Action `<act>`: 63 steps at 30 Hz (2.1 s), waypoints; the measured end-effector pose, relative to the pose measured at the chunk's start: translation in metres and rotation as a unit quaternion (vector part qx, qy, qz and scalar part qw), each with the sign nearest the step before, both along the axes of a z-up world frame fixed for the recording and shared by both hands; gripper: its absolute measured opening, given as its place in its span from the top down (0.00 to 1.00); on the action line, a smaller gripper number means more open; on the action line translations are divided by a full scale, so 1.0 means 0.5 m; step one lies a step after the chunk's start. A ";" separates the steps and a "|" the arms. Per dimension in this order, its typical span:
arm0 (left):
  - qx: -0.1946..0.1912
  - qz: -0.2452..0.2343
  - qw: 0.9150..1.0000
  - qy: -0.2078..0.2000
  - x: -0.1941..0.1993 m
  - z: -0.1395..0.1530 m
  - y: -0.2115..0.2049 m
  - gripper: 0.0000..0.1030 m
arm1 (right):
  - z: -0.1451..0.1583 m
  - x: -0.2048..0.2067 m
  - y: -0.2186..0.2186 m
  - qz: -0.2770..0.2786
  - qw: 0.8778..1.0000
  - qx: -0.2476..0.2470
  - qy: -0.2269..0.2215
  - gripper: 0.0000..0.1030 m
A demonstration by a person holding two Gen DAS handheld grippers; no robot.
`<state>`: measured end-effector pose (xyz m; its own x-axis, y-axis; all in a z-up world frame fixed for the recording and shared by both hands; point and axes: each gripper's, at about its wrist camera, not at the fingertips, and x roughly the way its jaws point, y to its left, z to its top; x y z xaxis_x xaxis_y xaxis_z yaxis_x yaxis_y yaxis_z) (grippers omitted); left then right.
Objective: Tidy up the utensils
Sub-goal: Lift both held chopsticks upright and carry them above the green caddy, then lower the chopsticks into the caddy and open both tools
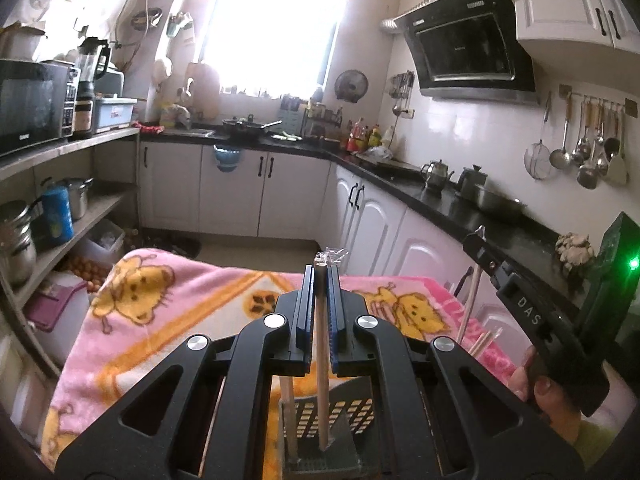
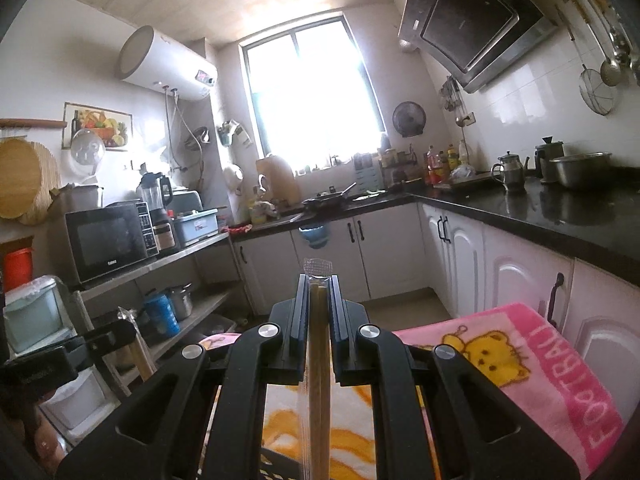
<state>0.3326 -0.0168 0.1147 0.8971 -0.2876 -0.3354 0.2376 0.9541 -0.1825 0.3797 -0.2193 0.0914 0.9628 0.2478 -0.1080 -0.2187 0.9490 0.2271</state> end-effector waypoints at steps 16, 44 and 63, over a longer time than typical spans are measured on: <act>0.010 -0.020 1.000 0.013 -0.005 -0.082 -0.017 0.99 | -0.085 -0.047 0.020 -0.038 0.998 -0.038 -0.040 0.91; -0.018 -0.007 0.998 0.057 -0.002 -0.133 0.021 0.90 | -0.121 -0.065 0.002 0.000 0.998 -0.056 0.026 0.81; -0.040 0.004 0.994 0.100 -0.052 -0.143 0.062 0.42 | -0.124 -0.113 -0.007 0.010 0.997 -0.054 0.057 0.44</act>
